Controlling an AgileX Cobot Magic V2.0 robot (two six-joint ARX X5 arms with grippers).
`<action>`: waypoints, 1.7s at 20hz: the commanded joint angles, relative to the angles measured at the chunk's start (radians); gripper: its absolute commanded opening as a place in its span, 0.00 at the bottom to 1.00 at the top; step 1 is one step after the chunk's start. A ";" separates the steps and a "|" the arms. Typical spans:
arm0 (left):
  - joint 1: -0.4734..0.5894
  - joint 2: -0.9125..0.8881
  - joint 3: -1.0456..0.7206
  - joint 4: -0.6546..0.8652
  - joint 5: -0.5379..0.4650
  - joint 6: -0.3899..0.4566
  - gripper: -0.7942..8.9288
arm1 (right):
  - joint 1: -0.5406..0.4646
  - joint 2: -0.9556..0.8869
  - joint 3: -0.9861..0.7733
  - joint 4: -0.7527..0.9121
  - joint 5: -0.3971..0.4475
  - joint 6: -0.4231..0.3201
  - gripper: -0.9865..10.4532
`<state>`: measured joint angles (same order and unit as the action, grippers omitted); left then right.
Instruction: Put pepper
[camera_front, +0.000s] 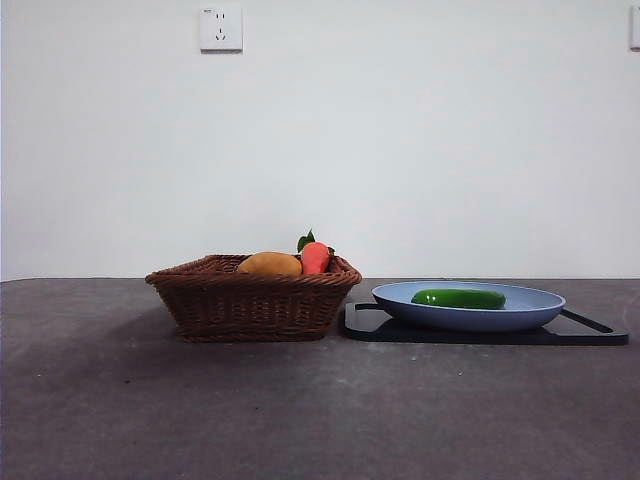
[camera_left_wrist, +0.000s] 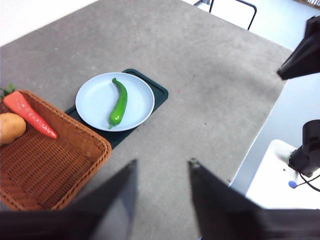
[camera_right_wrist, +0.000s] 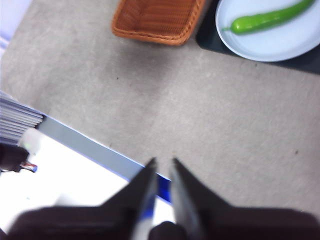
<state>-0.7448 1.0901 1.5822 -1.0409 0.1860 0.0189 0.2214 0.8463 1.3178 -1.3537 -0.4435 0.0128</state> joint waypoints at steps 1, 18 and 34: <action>-0.006 0.007 0.016 -0.013 0.000 0.011 0.09 | 0.004 0.004 0.019 -0.015 0.001 -0.030 0.09; -0.002 0.007 0.016 0.011 -0.016 0.036 0.09 | 0.003 0.004 0.019 -0.015 0.001 -0.029 0.09; 0.702 -0.592 -0.799 1.065 0.054 0.163 0.09 | 0.003 0.004 0.019 -0.015 0.001 -0.029 0.09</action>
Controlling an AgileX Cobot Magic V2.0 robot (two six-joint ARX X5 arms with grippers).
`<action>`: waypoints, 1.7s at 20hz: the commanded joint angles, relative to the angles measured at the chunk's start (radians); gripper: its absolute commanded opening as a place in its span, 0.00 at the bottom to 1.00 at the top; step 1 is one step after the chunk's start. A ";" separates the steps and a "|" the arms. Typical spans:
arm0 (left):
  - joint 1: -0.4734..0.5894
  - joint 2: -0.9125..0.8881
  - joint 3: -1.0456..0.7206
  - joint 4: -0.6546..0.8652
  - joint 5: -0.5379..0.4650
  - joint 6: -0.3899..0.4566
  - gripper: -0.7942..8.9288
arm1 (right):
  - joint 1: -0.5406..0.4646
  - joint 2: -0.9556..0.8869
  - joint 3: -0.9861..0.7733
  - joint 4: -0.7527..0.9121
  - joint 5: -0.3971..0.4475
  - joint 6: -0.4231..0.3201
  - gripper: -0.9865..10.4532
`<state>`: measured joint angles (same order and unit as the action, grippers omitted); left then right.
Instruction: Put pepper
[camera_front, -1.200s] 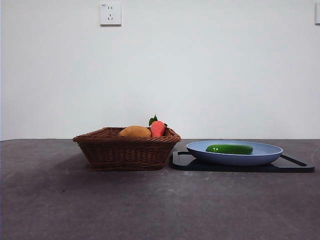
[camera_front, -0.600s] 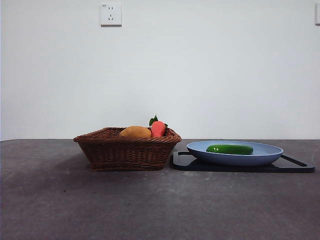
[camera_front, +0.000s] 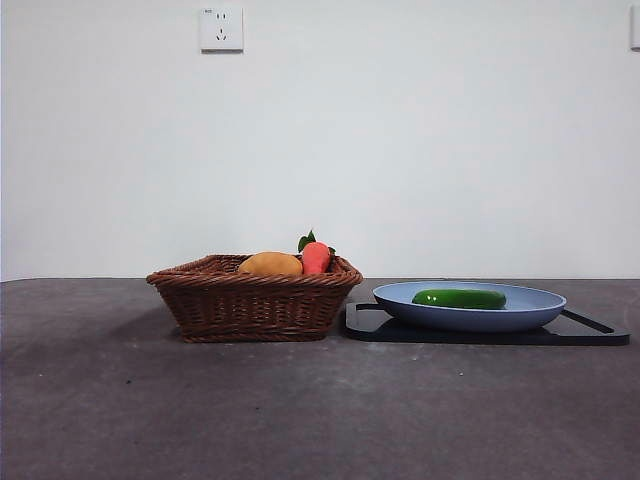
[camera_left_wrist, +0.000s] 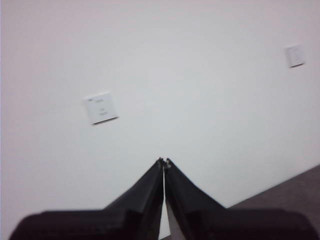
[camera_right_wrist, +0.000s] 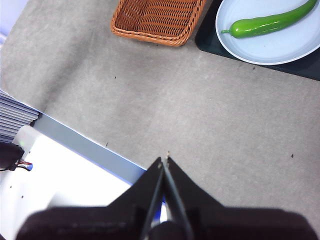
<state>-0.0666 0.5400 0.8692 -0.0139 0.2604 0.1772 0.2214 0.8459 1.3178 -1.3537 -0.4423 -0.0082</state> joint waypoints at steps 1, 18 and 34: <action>0.040 -0.084 -0.156 0.058 -0.040 -0.002 0.09 | 0.003 0.005 0.019 -0.015 0.000 -0.008 0.09; 0.148 -0.485 -0.794 0.064 -0.104 -0.146 0.09 | 0.003 0.005 0.019 -0.015 0.000 -0.008 0.09; 0.147 -0.504 -0.862 -0.128 -0.099 -0.233 0.09 | 0.003 0.005 0.019 -0.015 0.000 -0.008 0.09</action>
